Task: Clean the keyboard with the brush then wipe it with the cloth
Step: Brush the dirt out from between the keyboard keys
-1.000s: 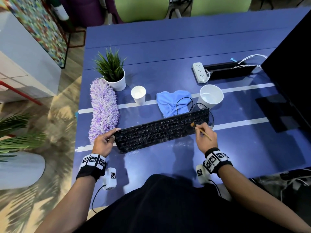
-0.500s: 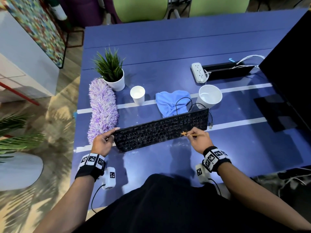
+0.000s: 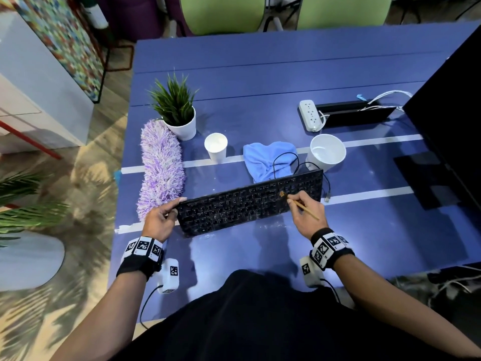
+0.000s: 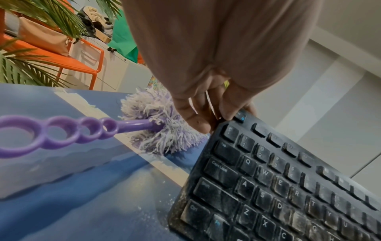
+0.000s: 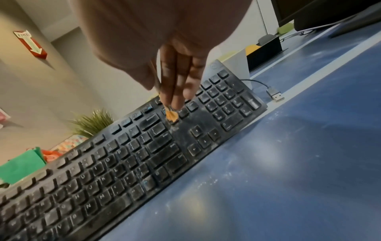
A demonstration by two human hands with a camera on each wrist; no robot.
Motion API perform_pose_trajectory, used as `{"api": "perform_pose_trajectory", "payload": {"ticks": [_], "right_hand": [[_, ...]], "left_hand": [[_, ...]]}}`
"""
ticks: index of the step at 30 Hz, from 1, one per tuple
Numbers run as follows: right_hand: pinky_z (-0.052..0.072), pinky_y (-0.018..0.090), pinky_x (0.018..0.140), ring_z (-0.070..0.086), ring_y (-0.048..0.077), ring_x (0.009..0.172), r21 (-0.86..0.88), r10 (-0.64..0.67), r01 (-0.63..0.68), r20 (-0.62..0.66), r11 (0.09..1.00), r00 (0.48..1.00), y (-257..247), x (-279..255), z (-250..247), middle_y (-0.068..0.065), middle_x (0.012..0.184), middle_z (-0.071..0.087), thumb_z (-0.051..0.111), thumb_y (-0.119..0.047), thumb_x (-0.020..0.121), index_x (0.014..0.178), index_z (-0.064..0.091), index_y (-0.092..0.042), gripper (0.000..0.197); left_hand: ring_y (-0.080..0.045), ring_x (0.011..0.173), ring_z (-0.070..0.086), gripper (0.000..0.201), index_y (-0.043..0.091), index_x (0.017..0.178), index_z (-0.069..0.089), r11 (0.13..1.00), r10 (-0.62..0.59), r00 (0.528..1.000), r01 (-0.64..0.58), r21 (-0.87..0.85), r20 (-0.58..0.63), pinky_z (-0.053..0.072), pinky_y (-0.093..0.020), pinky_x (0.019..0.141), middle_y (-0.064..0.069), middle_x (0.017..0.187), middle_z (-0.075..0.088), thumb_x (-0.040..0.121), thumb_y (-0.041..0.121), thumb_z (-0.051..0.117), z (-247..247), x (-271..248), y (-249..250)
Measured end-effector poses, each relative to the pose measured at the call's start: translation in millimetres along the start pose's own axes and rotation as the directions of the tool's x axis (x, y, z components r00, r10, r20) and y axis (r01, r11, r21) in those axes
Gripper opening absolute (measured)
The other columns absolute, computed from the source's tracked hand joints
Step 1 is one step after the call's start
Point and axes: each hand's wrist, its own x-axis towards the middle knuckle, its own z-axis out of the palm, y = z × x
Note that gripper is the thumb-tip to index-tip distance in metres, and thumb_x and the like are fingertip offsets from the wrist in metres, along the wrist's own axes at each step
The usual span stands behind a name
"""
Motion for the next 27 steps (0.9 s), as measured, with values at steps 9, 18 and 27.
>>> {"api": "perform_pose_trajectory", "payload": {"ticks": [9,18,27], "right_hand": [[0.044,0.021,0.055,0.06,-0.001,0.059,-0.02,-0.021,0.023,0.093,1.0,0.995,-8,2,5,-0.012,0.068,0.064,0.059,-0.021,0.091,0.081,0.055,-0.026,0.011],[0.05,0.021,0.062,0.061,0.009,0.066,0.027,-0.044,0.038,0.305,0.999,0.951,-26,3,18,-0.004,0.081,0.07,0.062,-0.02,0.089,0.083,0.06,-0.022,0.006],[0.052,0.026,0.059,0.062,0.015,0.062,-0.034,0.041,-0.035,0.203,0.999,0.978,-23,-2,20,-0.004,0.069,0.066,0.056,-0.021,0.088,0.078,0.052,-0.031,0.015]], "left_hand": [[-0.015,0.117,0.06,0.047,0.027,0.118,0.066,0.999,0.032,0.999,-0.032,0.003,0.013,0.038,-0.007,0.1,0.014,0.109,0.071,0.095,-0.01,0.048,-1,1,1],[-0.016,0.122,0.057,0.047,0.024,0.118,0.067,0.999,0.01,1.0,-0.01,0.03,0.012,0.034,-0.005,0.102,-0.003,0.122,0.066,0.094,-0.011,0.048,1,-1,-2],[-0.012,0.123,0.055,0.052,0.033,0.114,0.066,0.999,0.014,1.0,-0.014,0.05,0.004,0.034,-0.011,0.106,0.001,0.123,0.065,0.094,-0.011,0.049,0,-4,4]]}}
